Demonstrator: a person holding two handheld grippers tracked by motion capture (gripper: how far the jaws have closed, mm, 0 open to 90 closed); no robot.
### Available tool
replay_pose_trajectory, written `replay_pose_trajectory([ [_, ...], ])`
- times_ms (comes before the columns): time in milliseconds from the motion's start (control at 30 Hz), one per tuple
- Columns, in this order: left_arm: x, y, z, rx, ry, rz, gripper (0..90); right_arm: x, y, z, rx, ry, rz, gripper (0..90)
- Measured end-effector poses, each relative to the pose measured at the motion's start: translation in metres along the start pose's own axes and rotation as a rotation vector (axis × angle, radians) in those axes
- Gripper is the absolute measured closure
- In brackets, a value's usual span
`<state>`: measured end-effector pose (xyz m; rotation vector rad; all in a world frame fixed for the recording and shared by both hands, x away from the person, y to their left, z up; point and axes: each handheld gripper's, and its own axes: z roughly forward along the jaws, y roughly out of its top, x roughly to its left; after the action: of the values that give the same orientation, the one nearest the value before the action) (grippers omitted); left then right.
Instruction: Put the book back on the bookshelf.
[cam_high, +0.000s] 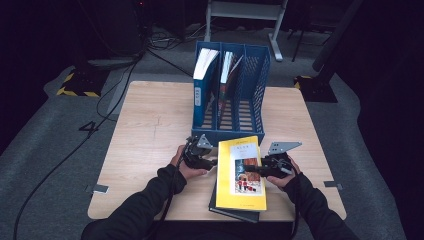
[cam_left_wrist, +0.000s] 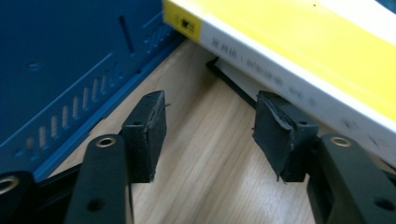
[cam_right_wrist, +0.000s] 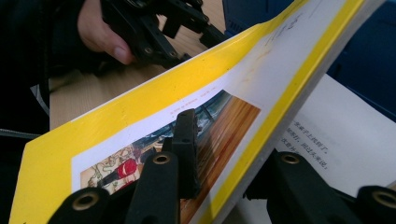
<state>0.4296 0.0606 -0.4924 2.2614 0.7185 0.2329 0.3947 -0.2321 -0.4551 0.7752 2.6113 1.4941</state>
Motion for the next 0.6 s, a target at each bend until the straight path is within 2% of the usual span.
replay_pose_trajectory([
  [100,0.0,-0.001,0.003,-0.003,-0.004,-0.014,45.6,0.002,0.001,0.001,-0.01,-0.002,-0.019,72.7],
  [133,0.002,-0.001,0.004,-0.018,-0.016,-0.036,45.6,0.003,0.001,0.001,-0.014,-0.004,-0.025,72.7],
  [233,0.002,0.0,0.004,-0.035,-0.014,-0.043,48.5,0.005,0.003,-0.001,-0.026,-0.007,-0.046,72.7],
  [333,0.003,0.002,-0.001,-0.085,-0.03,-0.051,49.7,0.008,0.004,-0.004,-0.049,-0.007,-0.061,72.9],
  [367,0.004,0.003,-0.004,-0.105,-0.05,-0.058,50.4,0.01,0.005,-0.006,-0.063,-0.007,-0.075,72.9],
  [500,0.003,0.013,-0.02,-0.168,-0.073,-0.037,52.8,0.019,0.011,-0.017,-0.12,-0.018,-0.133,73.9],
  [533,0.002,0.015,-0.023,-0.179,-0.077,-0.042,53.0,0.021,0.012,-0.019,-0.137,-0.019,-0.143,74.2],
  [600,0.0,0.021,-0.033,-0.214,-0.087,-0.023,54.3,0.025,0.014,-0.024,-0.163,-0.026,-0.171,75.0],
])
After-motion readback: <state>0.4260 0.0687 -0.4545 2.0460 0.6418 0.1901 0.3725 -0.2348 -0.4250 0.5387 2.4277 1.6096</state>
